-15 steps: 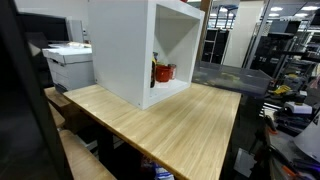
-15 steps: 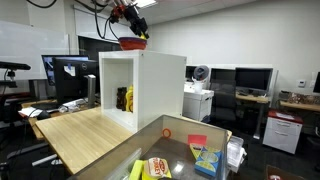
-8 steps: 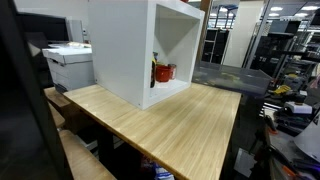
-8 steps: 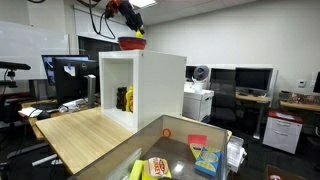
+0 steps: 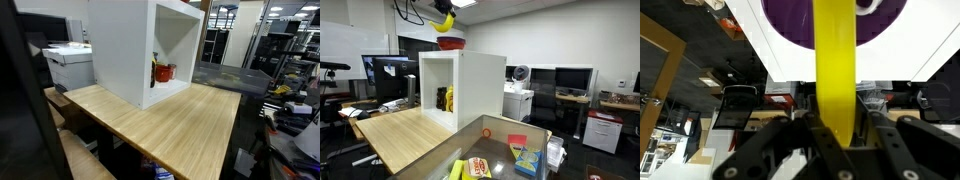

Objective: Put the banana in the grey container

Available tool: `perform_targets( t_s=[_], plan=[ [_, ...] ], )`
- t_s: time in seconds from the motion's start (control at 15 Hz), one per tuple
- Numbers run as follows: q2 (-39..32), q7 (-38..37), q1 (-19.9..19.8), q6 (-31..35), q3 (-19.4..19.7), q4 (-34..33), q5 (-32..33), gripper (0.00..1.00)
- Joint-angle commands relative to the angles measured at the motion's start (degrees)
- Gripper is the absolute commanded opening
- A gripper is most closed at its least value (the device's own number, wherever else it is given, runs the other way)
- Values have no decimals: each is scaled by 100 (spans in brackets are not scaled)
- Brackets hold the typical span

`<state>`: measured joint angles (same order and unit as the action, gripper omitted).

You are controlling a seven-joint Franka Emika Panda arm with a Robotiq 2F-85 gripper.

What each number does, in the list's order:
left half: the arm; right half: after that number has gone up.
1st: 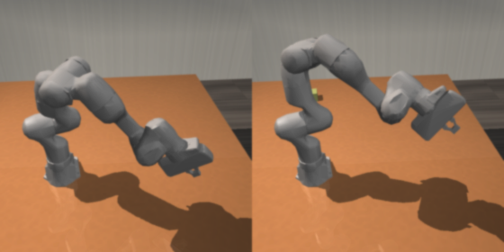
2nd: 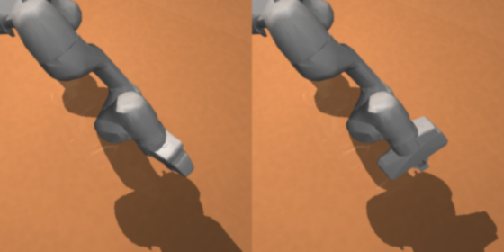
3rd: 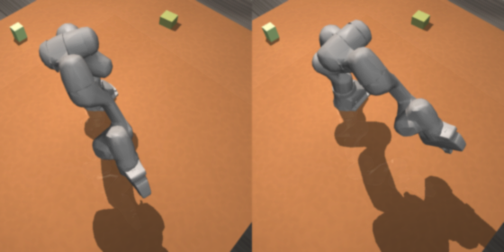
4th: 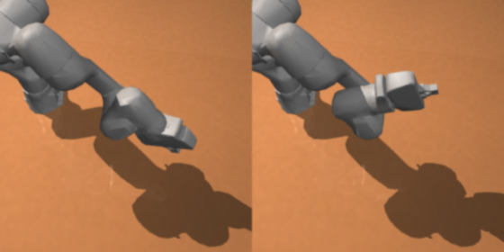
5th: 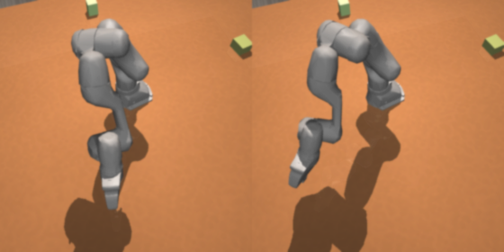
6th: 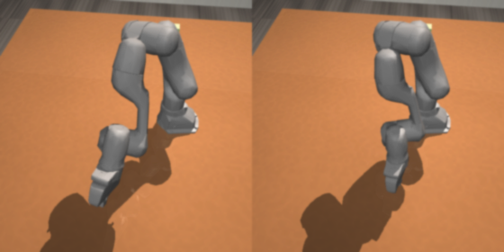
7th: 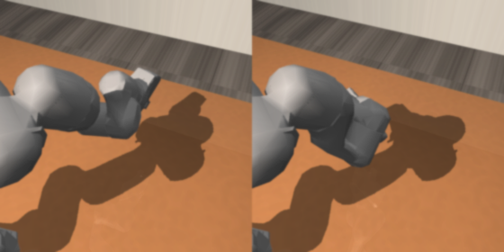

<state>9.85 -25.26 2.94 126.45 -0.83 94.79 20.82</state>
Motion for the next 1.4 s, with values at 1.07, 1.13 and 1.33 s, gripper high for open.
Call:
perform_targets(
  t_s=[1.07,1.13,1.33],
  plan=[
    [2767,1856,-839,-701,876,3705,-862,12],
    [2663,1968,-948,-702,1012,3679,-867,12],
    [2265,2200,-1181,-684,1319,3457,-874,12]
  ],
)
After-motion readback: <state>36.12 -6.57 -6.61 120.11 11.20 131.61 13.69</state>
